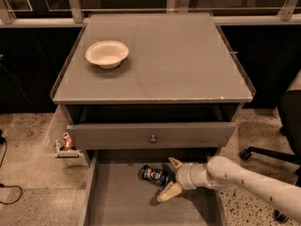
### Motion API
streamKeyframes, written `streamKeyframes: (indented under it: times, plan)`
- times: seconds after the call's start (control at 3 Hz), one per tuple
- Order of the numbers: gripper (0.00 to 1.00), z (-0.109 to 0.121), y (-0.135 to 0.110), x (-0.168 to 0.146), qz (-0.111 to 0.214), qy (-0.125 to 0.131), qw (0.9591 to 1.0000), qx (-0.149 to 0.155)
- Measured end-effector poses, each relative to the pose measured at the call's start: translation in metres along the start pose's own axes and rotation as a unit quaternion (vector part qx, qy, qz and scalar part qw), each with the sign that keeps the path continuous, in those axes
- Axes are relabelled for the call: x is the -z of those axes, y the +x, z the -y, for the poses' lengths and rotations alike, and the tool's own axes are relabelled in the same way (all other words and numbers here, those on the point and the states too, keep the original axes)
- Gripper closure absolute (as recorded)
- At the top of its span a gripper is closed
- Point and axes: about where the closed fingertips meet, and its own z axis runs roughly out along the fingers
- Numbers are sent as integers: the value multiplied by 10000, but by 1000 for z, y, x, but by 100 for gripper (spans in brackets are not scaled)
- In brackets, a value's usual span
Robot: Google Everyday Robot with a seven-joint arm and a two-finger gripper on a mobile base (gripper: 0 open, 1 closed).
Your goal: Pick pepsi can from middle drawer and place on counter
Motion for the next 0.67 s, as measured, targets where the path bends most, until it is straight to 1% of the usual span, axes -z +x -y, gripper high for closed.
streamKeyframes:
  times: [0.33, 0.67]
  plan:
    - [0, 5, -3, -18, 107, 126, 9999, 32]
    - [0, 10, 1, -34, 157, 270, 9995, 72]
